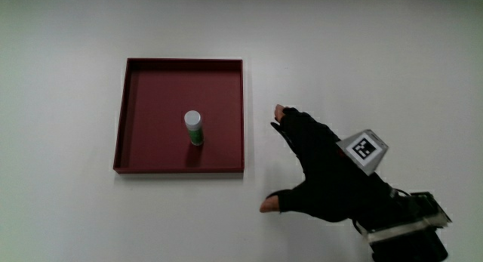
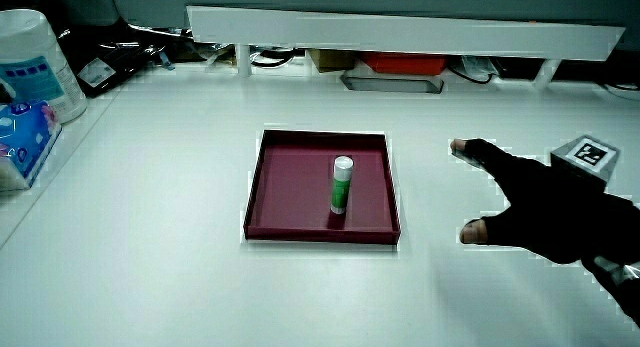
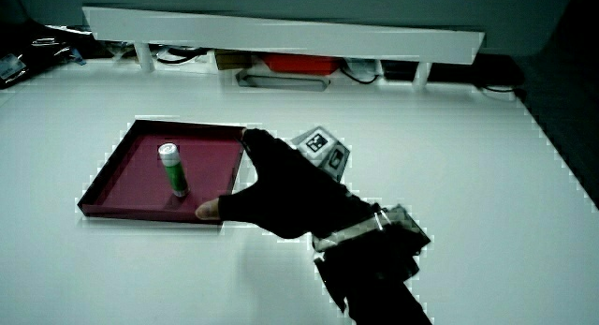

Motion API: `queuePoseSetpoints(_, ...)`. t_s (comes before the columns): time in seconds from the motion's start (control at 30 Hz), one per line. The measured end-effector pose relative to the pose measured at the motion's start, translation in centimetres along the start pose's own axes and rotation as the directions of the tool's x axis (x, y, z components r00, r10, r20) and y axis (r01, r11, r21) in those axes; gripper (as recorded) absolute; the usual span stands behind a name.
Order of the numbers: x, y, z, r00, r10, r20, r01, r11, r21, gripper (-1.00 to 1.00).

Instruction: Pick glue stick

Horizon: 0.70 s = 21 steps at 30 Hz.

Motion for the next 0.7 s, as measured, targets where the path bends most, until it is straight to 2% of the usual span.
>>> queuePoseSetpoints(0.03, -0.2, 0.3, 0.0, 0.998, -0.068, -0.003, 0.068, 0.9976, -0.011, 0.0)
queuePoseSetpoints(0.1, -0.2, 1.5, -0.2, 0.998, -0.054, -0.039, 0.053, 0.9985, -0.013, 0.0)
queuePoseSetpoints(0.13, 0.1, 2.2, -0.2, 1.0, -0.022, -0.015, 0.021, 0.9997, -0.009, 0.0)
queuePoseSetpoints(0.17, 0.0, 2.7, -0.3, 0.999, 0.001, -0.054, -0.001, 1.0, -0.003, 0.0)
queuePoseSetpoints(0.27, 0.0, 4.4, -0.8, 0.996, -0.006, -0.093, 0.004, 0.9999, -0.016, 0.0)
queuePoseSetpoints(0.3, -0.3, 4.9, -1.1, 0.992, -0.024, -0.127, 0.02, 0.9994, -0.028, 0.0)
queuePoseSetpoints(0.33, -0.8, 5.3, -1.5, 0.984, -0.065, -0.167, 0.057, 0.997, -0.053, 0.0)
queuePoseSetpoints(0.47, -0.6, 8.4, -2.8, 0.993, 0.005, -0.115, -0.012, 0.9979, -0.063, 0.0)
queuePoseSetpoints(0.5, -0.2, 9.2, -3.1, 0.994, 0.056, -0.096, -0.061, 0.9967, -0.053, 0.0)
queuePoseSetpoints(0.57, -0.3, 10.2, -3.6, 0.992, 0.08, -0.102, -0.086, 0.995, -0.051, 0.0)
queuePoseSetpoints(0.63, -0.6, 10.6, -4.1, 0.989, 0.03, -0.148, -0.041, 0.9965, -0.073, 0.0)
queuePoseSetpoints(0.67, -0.6, 11.1, -4.3, 0.989, 0.025, -0.144, -0.037, 0.9963, -0.078, 0.0)
queuePoseSetpoints(0.7, -0.4, 11.7, -4.5, 0.994, 0.01, -0.107, -0.019, 0.9967, -0.079, 0.0)
